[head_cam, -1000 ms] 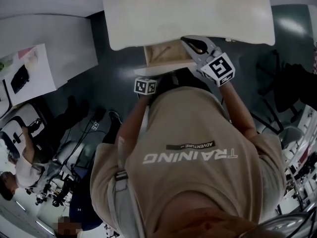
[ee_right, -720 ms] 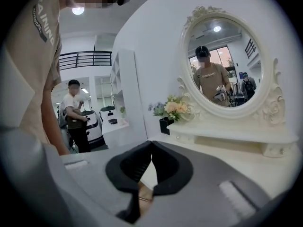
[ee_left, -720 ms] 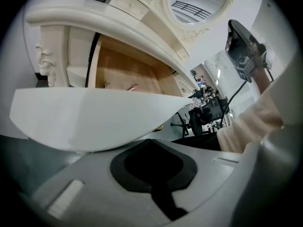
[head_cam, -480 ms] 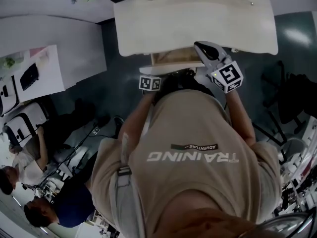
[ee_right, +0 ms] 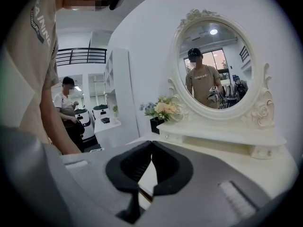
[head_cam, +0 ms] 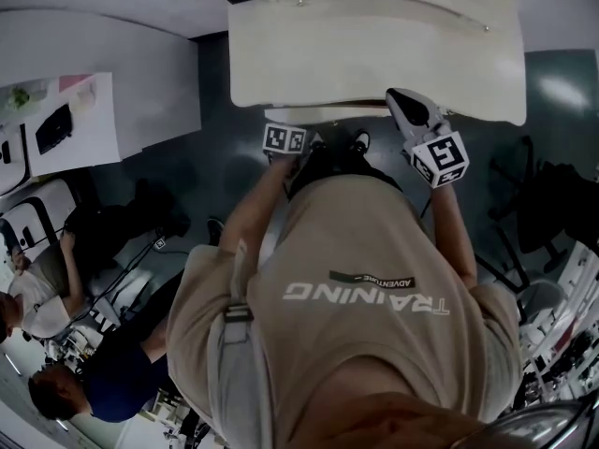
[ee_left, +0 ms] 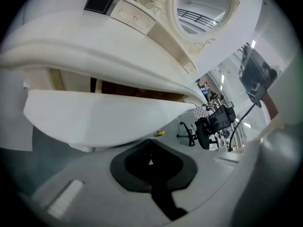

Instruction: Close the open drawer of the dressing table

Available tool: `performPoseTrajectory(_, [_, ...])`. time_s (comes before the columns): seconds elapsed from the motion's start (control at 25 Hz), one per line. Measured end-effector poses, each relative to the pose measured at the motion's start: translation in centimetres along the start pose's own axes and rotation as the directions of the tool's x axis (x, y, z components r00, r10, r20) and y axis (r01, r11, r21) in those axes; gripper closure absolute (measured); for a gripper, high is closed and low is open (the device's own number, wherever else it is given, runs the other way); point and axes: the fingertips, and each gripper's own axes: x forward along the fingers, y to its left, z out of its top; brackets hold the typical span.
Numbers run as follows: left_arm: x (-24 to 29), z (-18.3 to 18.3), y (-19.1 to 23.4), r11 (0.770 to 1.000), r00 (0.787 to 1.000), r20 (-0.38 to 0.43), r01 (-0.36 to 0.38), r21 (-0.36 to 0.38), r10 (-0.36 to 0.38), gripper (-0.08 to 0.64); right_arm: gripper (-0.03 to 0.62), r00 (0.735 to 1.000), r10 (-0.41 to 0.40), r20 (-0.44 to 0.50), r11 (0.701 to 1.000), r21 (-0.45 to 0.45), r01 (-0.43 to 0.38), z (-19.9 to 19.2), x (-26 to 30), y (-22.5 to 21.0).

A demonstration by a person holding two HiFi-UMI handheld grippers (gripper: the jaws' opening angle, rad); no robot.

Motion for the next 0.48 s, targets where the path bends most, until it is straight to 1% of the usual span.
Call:
performPoseTrajectory(0.32, [-0.4, 3.8, 1.4, 0.999, 0.999, 0.038, -0.037, 0.022, 0.036, 0.563, 0.588, 1.000, 0.010, -0.007, 1.000, -0.010, -0.010, 0.4, 0.2, -0.4])
performPoseTrajectory(0.48, [-0.5, 5.3, 1.6, 0.999, 0.997, 0.066, -0.046, 0.016, 0.045, 0.563, 0.588, 1.000, 0.019, -0.008, 0.999, -0.027, -0.019, 1.1, 0.2, -1.3])
